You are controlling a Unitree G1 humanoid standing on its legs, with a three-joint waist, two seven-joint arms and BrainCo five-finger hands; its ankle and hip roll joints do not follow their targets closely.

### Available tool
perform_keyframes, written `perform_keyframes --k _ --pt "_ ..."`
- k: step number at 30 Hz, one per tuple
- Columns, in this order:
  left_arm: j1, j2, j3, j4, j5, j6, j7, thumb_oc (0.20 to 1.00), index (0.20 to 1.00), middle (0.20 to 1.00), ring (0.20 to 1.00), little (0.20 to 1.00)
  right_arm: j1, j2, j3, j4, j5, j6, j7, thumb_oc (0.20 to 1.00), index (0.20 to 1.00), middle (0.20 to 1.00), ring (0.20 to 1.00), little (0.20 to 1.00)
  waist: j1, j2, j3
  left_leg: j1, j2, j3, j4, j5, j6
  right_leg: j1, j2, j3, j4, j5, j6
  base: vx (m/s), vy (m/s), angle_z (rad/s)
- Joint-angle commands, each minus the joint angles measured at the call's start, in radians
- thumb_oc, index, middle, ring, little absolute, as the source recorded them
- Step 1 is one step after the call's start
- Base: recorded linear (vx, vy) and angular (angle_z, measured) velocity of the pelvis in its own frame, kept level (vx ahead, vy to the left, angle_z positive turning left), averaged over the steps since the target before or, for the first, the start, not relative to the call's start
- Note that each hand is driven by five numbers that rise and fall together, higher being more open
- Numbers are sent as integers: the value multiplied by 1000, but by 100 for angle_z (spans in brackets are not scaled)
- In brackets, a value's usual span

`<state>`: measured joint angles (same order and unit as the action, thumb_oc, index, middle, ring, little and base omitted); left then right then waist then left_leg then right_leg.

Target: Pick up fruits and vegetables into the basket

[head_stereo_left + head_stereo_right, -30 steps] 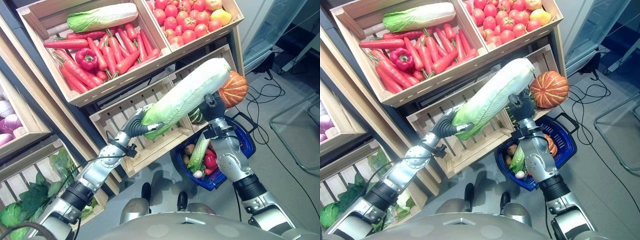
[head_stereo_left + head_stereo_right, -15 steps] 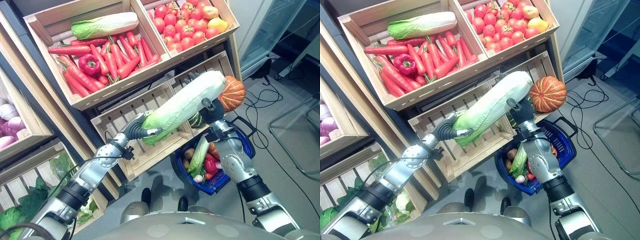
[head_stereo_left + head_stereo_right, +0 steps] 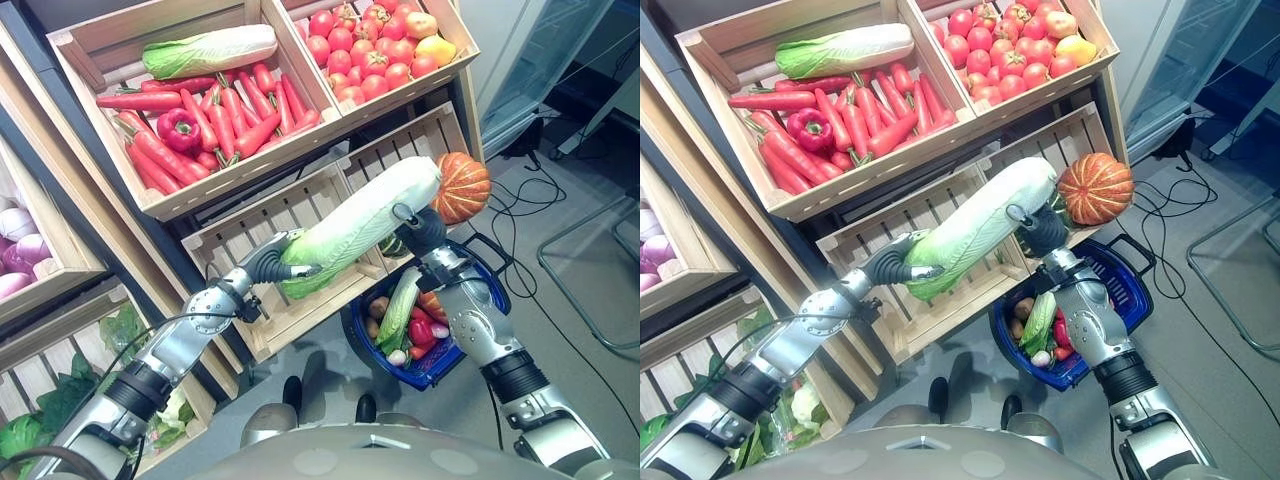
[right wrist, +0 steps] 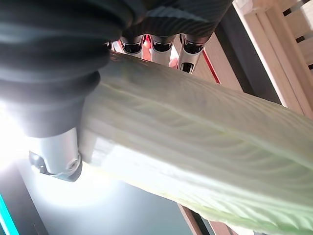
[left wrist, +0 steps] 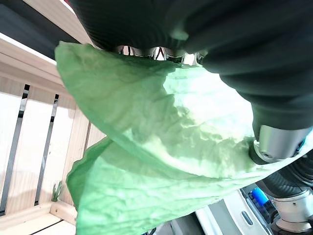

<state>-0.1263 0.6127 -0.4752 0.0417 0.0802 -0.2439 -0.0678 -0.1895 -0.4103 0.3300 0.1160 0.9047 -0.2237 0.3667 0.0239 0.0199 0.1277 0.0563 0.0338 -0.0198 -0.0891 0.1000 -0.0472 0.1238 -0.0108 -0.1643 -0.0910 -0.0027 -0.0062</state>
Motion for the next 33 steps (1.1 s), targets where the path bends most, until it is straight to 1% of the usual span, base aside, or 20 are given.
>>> perform_keyframes --k 1,5,6,7,8,9,10,11,14,16,17,19,20,21,24,26,27,29,30,33 --pt "-46 11 13 -21 37 -45 30 200 200 200 200 200 -16 20 13 -59 25 -36 48 200 200 200 200 200 1 -31 -35 16 -40 33 2 -129 39 -42 -50 21 4 10 103 -19 3 -5" --pt "-36 7 23 -20 52 -13 78 200 200 200 200 200 -5 38 7 -50 39 -56 5 200 200 200 200 200 1 -29 -27 13 -41 32 2 -128 39 -46 -51 23 4 11 103 -11 8 -6" --pt "-32 5 31 -17 92 -3 120 200 200 200 200 200 0 43 2 -43 46 -66 -19 200 200 200 200 200 2 -28 -24 12 -42 34 2 -128 40 -48 -51 24 4 11 103 5 6 -4" --pt "-31 8 34 -11 96 3 138 398 398 398 398 398 2 49 -2 -38 49 -71 -41 200 200 200 200 200 1 -28 -22 11 -43 33 2 -128 40 -48 -51 26 4 11 103 0 0 0" --pt "-26 6 42 -2 109 15 166 548 548 548 548 548 10 59 -11 -29 49 -81 -70 200 200 200 200 200 0 -28 -19 10 -43 34 2 -129 41 -50 -50 27 4 11 103 0 0 0" --pt "-22 5 49 2 120 19 182 649 649 649 649 649 15 64 -15 -22 49 -91 -81 200 200 200 200 200 0 -28 -19 4 -44 34 2 -123 42 -56 -51 27 4 17 102 0 0 0" --pt "-14 6 57 6 135 28 206 1000 1000 1000 1000 1000 25 72 -21 -17 44 -105 -110 200 200 200 200 200 -1 -27 -15 2 -45 35 2 -123 42 -58 -50 29 4 17 102 0 0 0" --pt "-2 8 73 10 153 38 248 1000 1000 1000 1000 1000 40 83 -32 -16 30 -121 -164 200 200 200 200 200 -2 -26 -8 2 -45 36 2 -128 43 -58 -48 31 4 13 101 0 0 0" --pt "-1 14 108 29 161 55 342 1000 1000 1000 1000 1000 44 100 -58 6 32 -165 -245 200 200 200 200 200 -7 -24 35 -27 -45 46 6 -121 47 -95 -44 35 30 6 93 -117 19 -5" --pt "-7 15 120 38 142 55 382 1000 1000 1000 1000 1000 35 103 -72 18 29 -184 -280 200 200 200 200 200 -9 -23 60 -46 -45 49 19 -120 48 -119 -43 39 53 0 90 -207 11 -5" --pt "-25 10 140 45 138 43 441 1000 1000 1000 1000 1000 18 107 -94 37 27 -218 -320 200 200 200 200 200 -12 -24 105 -89 -50 60 67 -129 48 -157 -45 41 83 -4 83 -304 14 -5" --pt "-54 5 165 41 116 37 504 1000 1000 1000 1000 1000 -8 104 -133 74 59 -261 -352 200 200 200 200 200 -12 -23 170 -162 -52 72 161 -141 39 -210 -45 32 153 -21 68 -315 19 -8" --pt "-60 1 170 41 116 36 516 1000 1000 1000 1000 1000 -13 103 -144 81 63 -275 -368 200 200 200 200 200 -12 -22 183 -180 -52 73 185 -146 36 -222 -46 28 171 -27 66 -261 28 -6" --pt "-66 -6 182 31 114 39 550 1000 1000 1000 1000 1000 -19 104 -168 90 55 -298 -408 200 200 200 200 200 -13 -23 224 -221 -49 74 252 -152 27 -254 -50 23 232 -38 58 -181 29 -4" --pt "-70 -13 190 22 103 42 592 1000 1000 1000 1000 1000 -14 105 -193 88 46 -319 -472 200 200 200 200 200 -14 -22 262 -279 -43 74 332 -167 17 -299 -56 24 301 -58 50 -118 26 -5" --pt "-74 -17 194 17 96 29 626 1000 1000 1000 1000 1000 -13 104 -216 101 13 -346 -553 200 200 200 200 200 -14 -22 288 -317 -42 77 378 -180 17 -329 -61 24 338 -71 47 -73 21 -8" --pt "-80 -20 193 13 90 27 637 1000 1000 1000 1000 1000 -18 100 -226 117 5 -357 -571 200 200 200 200 200 -14 -23 298 -329 -44 78 392 -185 17 -338 -62 26 346 -73 47 -88 12 -4" --pt "-109 -22 181 14 78 14 658 1000 1000 1000 1000 1000 -53 84 -248 184 -24 -387 -638 200 200 200 200 200 -7 -21 325 -369 -52 75 435 -200 19 -372 -65 20 381 -81 44 -126 4 0" --pt "-141 -29 162 11 75 17 674 1000 1000 1000 1000 1000 -97 72 -259 246 -28 -407 -681 200 200 200 200 200 -3 -20 349 -401 -54 77 466 -209 19 -406 -64 18 415 -86 40 -147 -1 5" --pt "-200 -38 127 20 66 21 685 1000 1000 1000 1000 1000 -180 41 -274 329 -95 -412 -784 200 200 200 200 200 4 -17 389 -459 -56 76 536 -231 15 -455 -67 12 474 -100 35 -119 -15 9"
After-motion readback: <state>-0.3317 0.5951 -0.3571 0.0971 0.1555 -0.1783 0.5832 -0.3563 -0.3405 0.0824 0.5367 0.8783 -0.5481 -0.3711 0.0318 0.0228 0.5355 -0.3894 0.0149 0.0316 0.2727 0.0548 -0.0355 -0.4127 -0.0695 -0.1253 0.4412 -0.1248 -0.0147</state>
